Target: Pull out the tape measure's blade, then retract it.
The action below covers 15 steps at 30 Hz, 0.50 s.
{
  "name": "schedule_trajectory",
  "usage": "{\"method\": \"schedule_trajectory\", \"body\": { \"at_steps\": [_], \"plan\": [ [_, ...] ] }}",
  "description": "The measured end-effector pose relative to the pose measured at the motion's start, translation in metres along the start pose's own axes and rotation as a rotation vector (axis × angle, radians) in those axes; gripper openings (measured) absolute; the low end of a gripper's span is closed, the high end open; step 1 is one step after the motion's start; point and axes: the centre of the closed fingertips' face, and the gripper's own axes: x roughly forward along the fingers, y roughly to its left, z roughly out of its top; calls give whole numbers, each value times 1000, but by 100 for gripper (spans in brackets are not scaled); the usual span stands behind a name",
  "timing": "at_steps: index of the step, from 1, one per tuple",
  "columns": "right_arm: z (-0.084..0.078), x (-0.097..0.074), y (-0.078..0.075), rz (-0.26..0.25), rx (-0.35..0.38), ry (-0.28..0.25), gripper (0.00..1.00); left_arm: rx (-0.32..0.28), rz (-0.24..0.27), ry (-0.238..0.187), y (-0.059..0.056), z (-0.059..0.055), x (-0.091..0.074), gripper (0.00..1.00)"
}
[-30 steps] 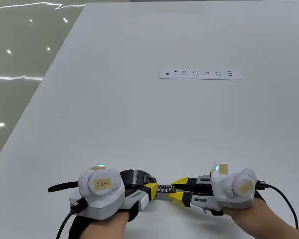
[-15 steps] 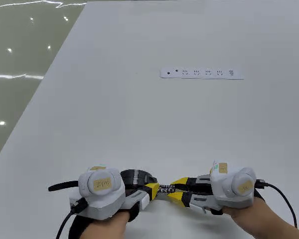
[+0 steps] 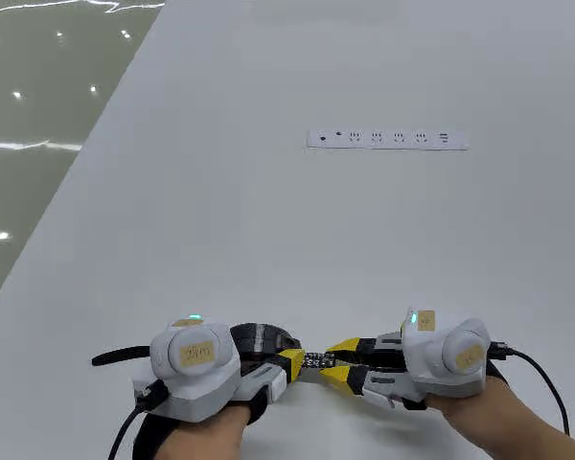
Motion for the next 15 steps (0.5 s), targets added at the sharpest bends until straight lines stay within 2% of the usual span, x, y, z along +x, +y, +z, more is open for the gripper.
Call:
{"method": "schedule_trajectory", "body": {
  "at_steps": [15],
  "plan": [
    [-3,6,1,-14,-29,15,11,39,21,15,-1,-2,1,57]
  ]
}}
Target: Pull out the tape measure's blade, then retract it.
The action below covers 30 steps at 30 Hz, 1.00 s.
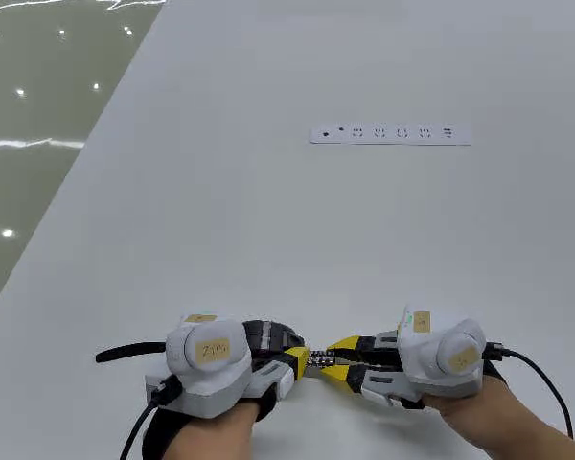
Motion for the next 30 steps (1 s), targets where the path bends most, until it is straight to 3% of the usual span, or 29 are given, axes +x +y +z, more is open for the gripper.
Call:
{"method": "schedule_trajectory", "body": {
  "at_steps": [30],
  "plan": [
    [5,19,6,21,-21,17,11,8,-4,-2,0,-1,0,57]
  ]
}}
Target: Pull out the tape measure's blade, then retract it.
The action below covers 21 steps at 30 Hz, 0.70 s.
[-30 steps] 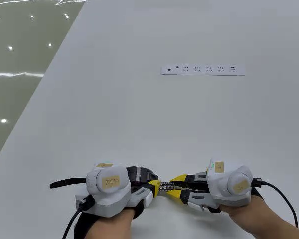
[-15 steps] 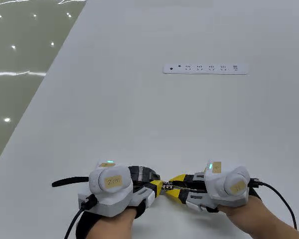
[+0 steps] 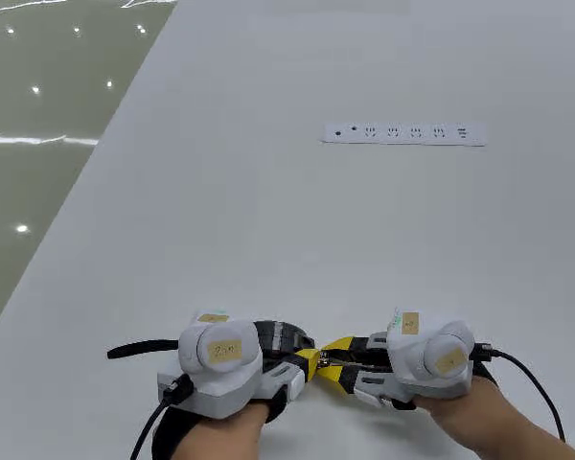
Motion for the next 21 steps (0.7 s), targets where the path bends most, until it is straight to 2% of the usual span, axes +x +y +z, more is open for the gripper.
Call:
{"method": "schedule_trajectory", "body": {
  "at_steps": [13,21],
  "plan": [
    [-1,-1,0,-9,-20,14,13,21,-10,-15,-1,1,-1,59],
    [-1,-1,0,-17,-12,31,14,13,-55,0,-1,1,-2,58]
  ]
}}
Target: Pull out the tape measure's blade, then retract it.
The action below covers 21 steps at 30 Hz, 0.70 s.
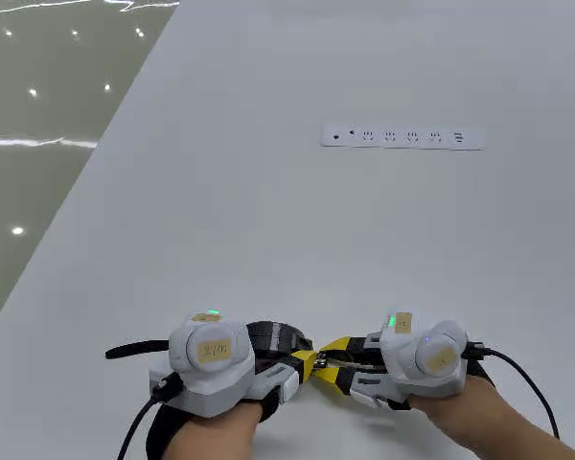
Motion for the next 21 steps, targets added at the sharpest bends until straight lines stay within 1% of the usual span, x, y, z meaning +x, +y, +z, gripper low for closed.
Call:
{"method": "schedule_trajectory", "body": {
  "at_steps": [3,7,9,14,17,21],
  "plan": [
    [0,0,0,-3,11,6,15,11,-13,3,0,0,-1,58],
    [2,-2,-1,-8,25,6,20,34,-24,5,0,3,-3,58],
    [3,-3,0,-6,30,6,21,37,-28,8,1,4,-5,58],
    [7,-6,2,-6,56,-6,24,44,-40,21,3,4,-8,58],
    [10,-8,4,-10,56,-10,25,75,-46,19,4,6,-11,59],
    [13,-13,3,-18,63,-17,27,84,-64,23,4,8,-14,59]
  ]
}}
